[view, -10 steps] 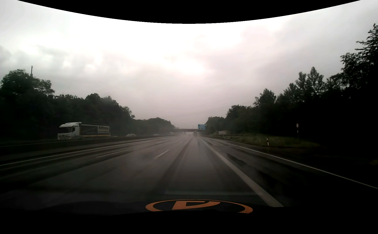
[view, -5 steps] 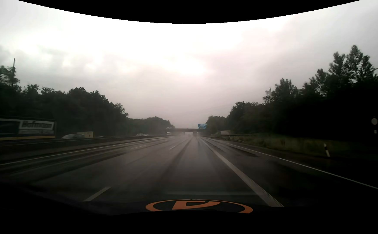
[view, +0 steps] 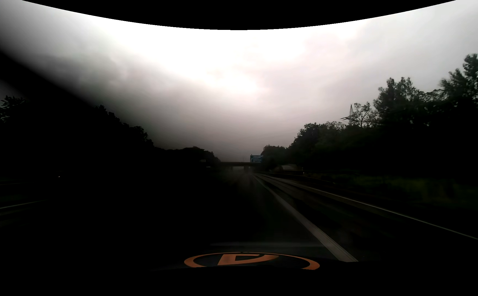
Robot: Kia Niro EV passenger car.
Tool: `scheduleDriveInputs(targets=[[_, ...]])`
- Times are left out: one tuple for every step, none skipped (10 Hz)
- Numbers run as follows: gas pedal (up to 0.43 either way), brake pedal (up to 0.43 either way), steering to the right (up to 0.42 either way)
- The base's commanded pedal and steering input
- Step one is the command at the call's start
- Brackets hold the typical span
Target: Follow the waypoints while adhering to traffic rules and regulations
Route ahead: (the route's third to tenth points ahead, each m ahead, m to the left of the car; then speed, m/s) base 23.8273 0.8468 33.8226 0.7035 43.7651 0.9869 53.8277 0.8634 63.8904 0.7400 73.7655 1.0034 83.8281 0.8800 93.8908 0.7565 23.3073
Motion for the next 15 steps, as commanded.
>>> scheduleDriveInputs(targets=[[0.118, 0.000, -0.002], [0.118, 0.000, -0.002], [0.118, 0.000, -0.002], [0.118, 0.000, -0.002], [0.118, 0.000, -0.002], [0.118, 0.000, -0.002], [0.130, 0.000, -0.002], [0.130, 0.000, -0.002], [0.130, 0.000, -0.002], [0.130, 0.000, -0.002], [0.130, 0.000, -0.002], [0.130, 0.000, -0.002], [0.130, 0.000, -0.001], [0.130, 0.000, -0.002], [0.130, 0.000, -0.002]])
